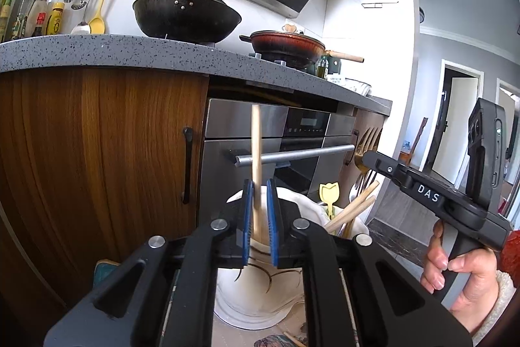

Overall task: Organize utensils
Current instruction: 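Open both tools to release the chopstick and the gold fork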

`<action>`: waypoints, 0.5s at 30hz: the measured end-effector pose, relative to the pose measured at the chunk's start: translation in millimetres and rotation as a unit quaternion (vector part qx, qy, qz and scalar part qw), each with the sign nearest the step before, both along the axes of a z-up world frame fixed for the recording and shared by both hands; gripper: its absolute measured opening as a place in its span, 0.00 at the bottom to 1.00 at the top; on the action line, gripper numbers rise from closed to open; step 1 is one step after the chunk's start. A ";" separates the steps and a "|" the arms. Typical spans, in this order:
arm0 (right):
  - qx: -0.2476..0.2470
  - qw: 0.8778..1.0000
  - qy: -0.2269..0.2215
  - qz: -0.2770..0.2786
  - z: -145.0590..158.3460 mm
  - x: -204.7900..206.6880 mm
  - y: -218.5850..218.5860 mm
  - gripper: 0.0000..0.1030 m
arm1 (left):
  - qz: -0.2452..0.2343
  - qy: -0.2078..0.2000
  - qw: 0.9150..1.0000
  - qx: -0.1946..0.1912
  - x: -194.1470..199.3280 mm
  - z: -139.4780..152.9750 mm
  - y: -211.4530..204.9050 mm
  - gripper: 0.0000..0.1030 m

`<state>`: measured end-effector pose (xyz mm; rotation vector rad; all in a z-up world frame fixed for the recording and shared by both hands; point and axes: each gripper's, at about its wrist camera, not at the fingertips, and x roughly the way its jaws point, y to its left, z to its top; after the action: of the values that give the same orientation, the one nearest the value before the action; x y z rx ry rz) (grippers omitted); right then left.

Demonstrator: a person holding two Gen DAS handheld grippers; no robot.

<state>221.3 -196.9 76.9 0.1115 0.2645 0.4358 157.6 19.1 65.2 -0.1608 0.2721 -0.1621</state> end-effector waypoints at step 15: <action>0.015 1.000 -0.005 -0.026 1.4 -0.8 -13.8 0.37 | 0.017 -0.009 1.000 -0.008 -4.1 0.7 5.6 0.40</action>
<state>220.5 -210.8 78.3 0.1463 0.2453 0.3882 153.4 24.6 65.9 -0.1796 0.2493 -0.1313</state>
